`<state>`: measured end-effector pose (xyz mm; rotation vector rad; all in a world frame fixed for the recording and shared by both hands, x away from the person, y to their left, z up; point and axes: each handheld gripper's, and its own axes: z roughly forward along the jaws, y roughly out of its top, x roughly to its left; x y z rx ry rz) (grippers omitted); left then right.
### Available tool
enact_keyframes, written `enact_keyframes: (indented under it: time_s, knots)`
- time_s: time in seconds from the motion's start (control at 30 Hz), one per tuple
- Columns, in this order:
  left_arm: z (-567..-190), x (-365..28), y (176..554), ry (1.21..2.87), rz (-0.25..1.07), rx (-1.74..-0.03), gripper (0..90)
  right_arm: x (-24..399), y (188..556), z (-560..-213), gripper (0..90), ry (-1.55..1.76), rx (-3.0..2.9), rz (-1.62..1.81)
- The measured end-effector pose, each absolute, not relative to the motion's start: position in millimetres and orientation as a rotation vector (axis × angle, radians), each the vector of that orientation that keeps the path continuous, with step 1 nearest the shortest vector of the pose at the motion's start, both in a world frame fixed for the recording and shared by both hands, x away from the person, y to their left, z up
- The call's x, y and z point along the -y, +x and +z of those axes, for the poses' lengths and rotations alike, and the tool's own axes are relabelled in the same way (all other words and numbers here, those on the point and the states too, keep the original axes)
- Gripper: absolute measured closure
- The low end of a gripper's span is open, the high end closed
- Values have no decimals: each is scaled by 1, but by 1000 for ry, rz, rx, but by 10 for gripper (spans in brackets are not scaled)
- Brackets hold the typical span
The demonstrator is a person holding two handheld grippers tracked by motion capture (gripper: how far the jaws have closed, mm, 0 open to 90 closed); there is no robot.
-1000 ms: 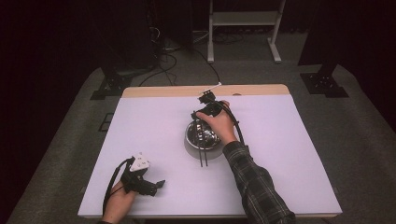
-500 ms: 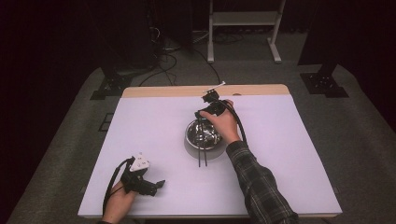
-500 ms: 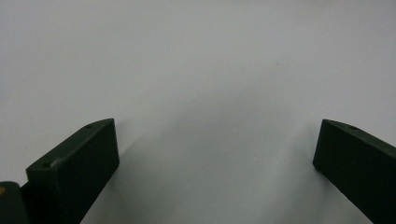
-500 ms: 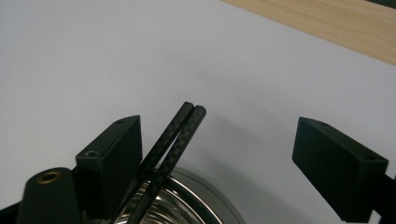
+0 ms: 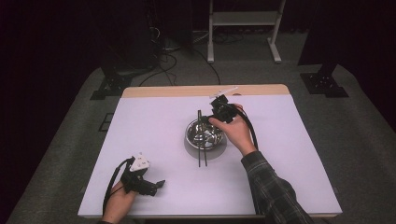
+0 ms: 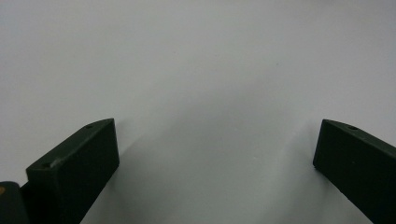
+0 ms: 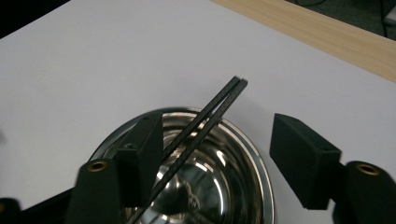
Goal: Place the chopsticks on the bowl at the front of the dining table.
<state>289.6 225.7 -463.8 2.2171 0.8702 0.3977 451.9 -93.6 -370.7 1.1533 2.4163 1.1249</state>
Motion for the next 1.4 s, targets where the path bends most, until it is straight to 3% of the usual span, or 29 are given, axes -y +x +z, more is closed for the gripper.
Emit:
enact_keyframes:
  time_s: [0.23, 0.5, 1.4]
  knots:
    - [-464, -226, 290, 2214, 400, -871, 0, 107, 427, -375, 552, 1055, -2466, 1178]
    - [-464, -226, 290, 2218, 401, -869, 0, 117, 414, -382, 899, 978, -2489, 1274]
    - [-464, -226, 289, 2216, 399, -871, 0, 93, 416, -413, 899, 922, -2605, 1220]
